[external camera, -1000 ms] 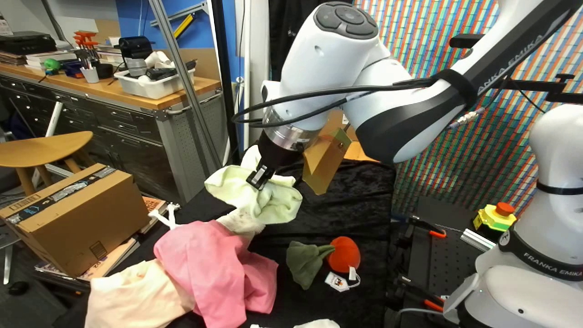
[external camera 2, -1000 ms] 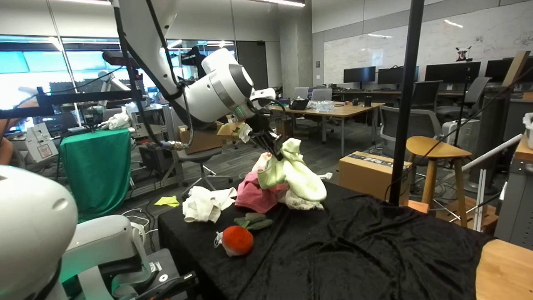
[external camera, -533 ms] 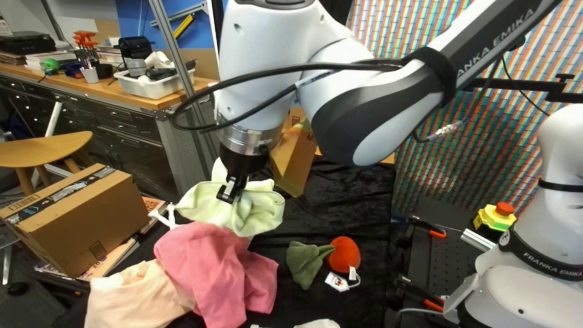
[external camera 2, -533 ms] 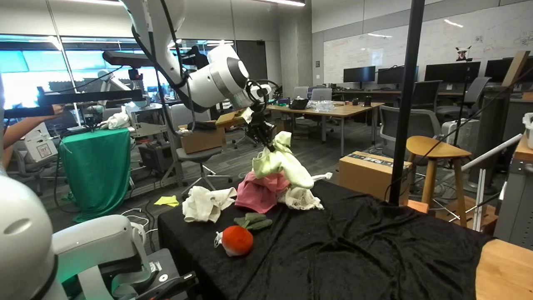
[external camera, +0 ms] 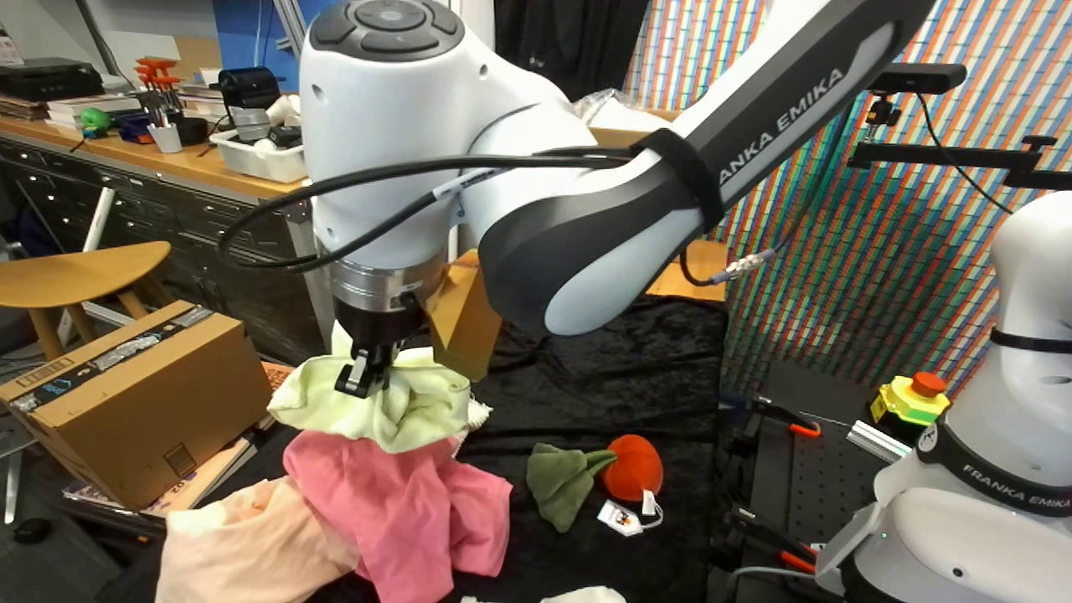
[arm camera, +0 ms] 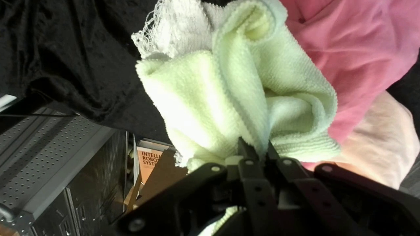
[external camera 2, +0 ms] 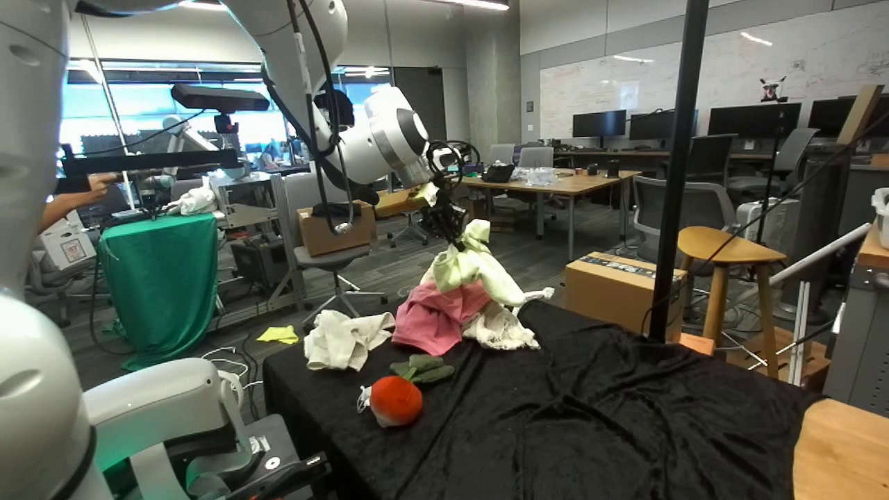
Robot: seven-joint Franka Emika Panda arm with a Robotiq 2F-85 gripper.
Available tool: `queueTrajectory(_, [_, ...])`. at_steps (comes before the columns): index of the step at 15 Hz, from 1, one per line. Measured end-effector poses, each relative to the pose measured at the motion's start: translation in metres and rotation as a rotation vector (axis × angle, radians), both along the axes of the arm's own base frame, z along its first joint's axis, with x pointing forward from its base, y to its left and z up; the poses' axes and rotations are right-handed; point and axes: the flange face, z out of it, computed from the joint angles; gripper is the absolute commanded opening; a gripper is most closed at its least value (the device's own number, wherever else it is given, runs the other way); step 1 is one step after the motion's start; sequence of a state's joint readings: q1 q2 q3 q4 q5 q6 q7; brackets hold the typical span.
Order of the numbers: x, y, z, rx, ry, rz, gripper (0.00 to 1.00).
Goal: Pick up the clothes and toy from the table and stack them on each other.
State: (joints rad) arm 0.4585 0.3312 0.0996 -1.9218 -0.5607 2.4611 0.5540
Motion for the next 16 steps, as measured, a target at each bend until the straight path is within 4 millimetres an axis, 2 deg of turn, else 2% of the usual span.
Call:
queueTrajectory(4, [0.010,0.007,-0.010,-0.009,0.009,0.022,0.62])
queueTrajectory(6, [0.012,0.009,-0.011,-0.012,0.009,0.028,0.79])
queueTrajectory(9, [0.013,0.010,-0.010,-0.013,0.008,0.033,0.99])
queueTrajectory(12, [0.012,0.006,-0.012,-0.036,0.027,0.016,1.00])
queueTrajectory(16, [0.007,-0.014,-0.024,-0.067,0.104,-0.056,1.00])
